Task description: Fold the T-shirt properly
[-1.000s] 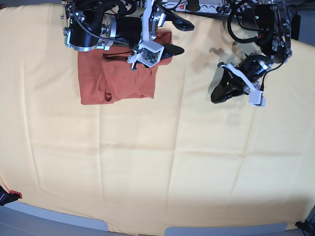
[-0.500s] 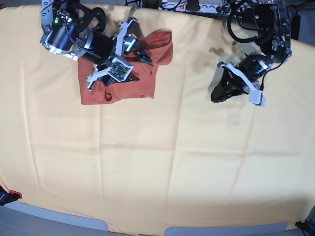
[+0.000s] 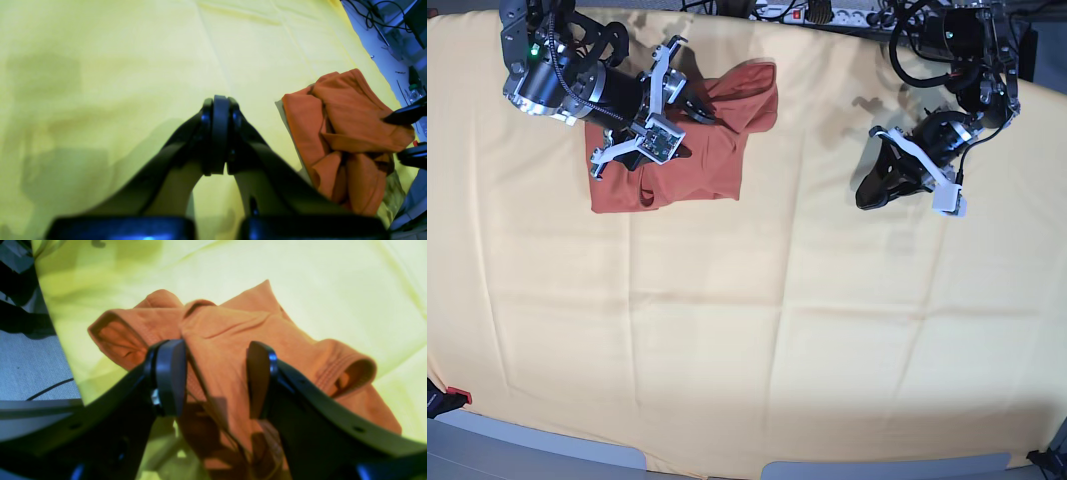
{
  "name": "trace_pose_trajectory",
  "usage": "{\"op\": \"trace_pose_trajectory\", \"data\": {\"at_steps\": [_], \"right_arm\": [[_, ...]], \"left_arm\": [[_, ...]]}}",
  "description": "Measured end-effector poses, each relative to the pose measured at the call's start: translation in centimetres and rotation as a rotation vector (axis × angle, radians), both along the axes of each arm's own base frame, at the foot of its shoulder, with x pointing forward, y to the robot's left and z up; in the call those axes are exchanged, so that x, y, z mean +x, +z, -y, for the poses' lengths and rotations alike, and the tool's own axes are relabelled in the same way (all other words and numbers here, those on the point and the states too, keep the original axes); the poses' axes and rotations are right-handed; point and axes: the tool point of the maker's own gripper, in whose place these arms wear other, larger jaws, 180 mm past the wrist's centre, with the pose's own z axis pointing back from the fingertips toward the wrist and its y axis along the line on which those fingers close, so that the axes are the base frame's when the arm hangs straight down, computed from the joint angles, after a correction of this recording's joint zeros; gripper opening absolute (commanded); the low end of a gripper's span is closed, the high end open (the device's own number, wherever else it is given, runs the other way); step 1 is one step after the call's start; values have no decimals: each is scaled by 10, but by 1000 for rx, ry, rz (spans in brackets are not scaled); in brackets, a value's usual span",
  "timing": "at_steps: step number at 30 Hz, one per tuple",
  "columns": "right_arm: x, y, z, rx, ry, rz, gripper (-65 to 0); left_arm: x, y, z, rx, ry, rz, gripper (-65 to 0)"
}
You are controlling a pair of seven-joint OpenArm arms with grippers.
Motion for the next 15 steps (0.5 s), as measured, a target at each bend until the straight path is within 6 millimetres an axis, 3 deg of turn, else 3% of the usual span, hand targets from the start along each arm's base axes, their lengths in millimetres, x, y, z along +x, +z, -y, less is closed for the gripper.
{"op": "trace_pose_trajectory", "data": {"at_steps": [2,4,9,15], "right_arm": [[4,-2,2,-3,-10,14,-341],[7,-3,4,-14,-19,29,-390],[12,7,-3,40,-15,67,-650],[22,21,-8,94,-10,125,-650]], "left_arm": [[0,0,0,0,0,-1,-650],[0,0,0,1,0,0,-650],[0,0,0,0,0,-1,-650],[0,0,0,-2,0,0,-650]]}}
